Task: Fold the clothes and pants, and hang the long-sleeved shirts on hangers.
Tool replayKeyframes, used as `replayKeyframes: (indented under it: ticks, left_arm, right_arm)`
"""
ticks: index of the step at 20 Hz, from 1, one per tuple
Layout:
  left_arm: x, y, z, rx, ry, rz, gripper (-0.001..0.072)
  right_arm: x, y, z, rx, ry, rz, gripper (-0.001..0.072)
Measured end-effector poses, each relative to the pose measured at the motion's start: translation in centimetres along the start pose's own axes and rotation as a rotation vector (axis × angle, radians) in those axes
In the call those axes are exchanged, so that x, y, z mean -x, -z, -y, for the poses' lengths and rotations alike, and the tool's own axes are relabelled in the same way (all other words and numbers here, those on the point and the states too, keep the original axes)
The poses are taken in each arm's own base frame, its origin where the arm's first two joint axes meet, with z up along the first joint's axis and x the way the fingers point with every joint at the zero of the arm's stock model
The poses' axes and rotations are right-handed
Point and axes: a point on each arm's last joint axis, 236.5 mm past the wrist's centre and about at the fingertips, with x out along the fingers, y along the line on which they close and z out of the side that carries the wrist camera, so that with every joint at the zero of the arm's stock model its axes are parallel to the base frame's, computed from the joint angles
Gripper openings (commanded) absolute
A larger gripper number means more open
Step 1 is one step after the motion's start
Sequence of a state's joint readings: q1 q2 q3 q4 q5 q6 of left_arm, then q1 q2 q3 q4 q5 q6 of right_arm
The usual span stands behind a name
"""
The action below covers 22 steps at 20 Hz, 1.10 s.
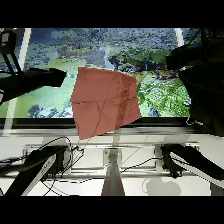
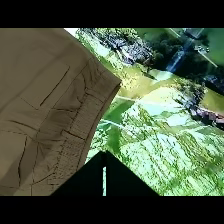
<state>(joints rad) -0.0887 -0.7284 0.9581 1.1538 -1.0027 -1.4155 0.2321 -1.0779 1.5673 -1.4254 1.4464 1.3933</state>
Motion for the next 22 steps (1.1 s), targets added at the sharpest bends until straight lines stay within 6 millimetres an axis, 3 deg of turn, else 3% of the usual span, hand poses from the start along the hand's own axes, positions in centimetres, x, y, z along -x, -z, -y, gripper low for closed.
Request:
replayKeyframes:
  ticks: [5, 9, 11, 13, 14, 18, 22]
  left_arm:
    - [0.0, 1.3, -0.2, 0.022, -0.006, -0.054, 0.0702]
    - [0.4, 3.6, -3.2, -0.031, -0.131, -0.152, 0.0701]
    - [0.7, 5.5, -5.1, -0.06, -0.204, -0.231, 0.068]
    - [0.5, 7.8, -6.3, -0.065, -0.241, -0.306, 0.0443]
    - [0.2, 9.3, -6.6, -0.058, -0.243, -0.348, 0.0407]
    - [-1.7, 15.5, -7.0, -0.011, -0.21, -0.488, 0.0425]
    - [-3.2, 20.2, -6.5, 0.046, -0.162, -0.563, 0.0424]
  right_arm:
    - [0.0, 0.0, 0.0, 0.0, 0.0, 0.0, 0.0022]
    - [0.0, 0.0, 0.0, 0.0, 0.0, 0.0, 0.0022]
    - [0.0, 0.0, 0.0, 0.0, 0.0, 0.0, 0.0022]
    - [0.0, 0.0, 0.0, 0.0, 0.0, 0.0, 0.0022]
    - [0.0, 0.0, 0.0, 0.0, 0.0, 0.0, 0.0022]
    - [0.0, -0.2, 0.0, 0.0, 0.001, 0.01, 0.0022]
    - [-0.2, -2.4, 1.7, 0.021, 0.066, 0.093, 0.0021]
